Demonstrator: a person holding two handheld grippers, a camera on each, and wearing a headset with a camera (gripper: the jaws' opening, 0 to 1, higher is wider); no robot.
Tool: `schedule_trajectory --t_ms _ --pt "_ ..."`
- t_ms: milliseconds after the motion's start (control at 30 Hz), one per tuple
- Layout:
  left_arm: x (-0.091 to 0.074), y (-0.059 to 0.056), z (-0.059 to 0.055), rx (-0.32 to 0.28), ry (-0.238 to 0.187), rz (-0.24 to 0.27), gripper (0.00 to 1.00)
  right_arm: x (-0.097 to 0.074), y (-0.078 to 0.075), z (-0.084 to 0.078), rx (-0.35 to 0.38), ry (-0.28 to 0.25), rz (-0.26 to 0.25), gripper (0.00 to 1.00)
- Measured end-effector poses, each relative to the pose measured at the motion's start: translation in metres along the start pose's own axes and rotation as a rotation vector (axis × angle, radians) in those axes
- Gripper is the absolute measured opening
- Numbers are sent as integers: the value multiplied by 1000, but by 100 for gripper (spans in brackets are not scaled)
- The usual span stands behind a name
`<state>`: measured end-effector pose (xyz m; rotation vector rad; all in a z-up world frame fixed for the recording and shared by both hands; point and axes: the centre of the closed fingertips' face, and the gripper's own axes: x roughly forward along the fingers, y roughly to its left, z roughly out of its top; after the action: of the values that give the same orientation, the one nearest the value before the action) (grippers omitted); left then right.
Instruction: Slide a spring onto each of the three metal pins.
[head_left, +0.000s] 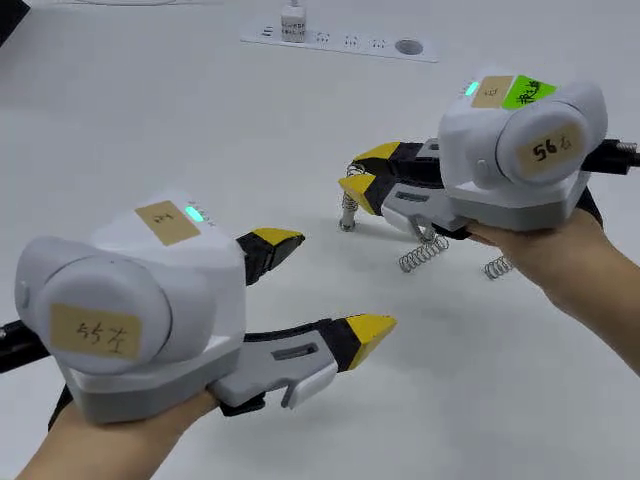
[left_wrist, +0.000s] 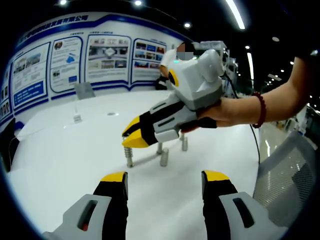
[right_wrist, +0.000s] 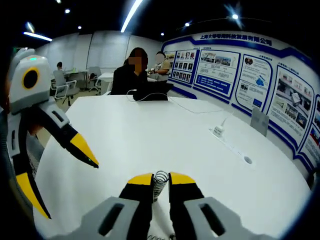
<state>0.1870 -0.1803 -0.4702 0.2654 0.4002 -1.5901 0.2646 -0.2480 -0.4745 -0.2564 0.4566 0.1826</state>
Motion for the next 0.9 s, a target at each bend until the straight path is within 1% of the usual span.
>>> schedule_trajectory --t_ms 300,600,667,900 --pt "0 0 1 0 -5 1 61 8 3 -11 -1 42 -1 12" --pt "-1 0 1 7 -3 3 61 11 6 -23 5 84 -2 12" --pt "-1 0 1 7 -4 3 61 11 6 -23 3 79 -3 12" --pt "-1 0 1 12 -4 6 60 11 4 -23 16 87 -7 13"
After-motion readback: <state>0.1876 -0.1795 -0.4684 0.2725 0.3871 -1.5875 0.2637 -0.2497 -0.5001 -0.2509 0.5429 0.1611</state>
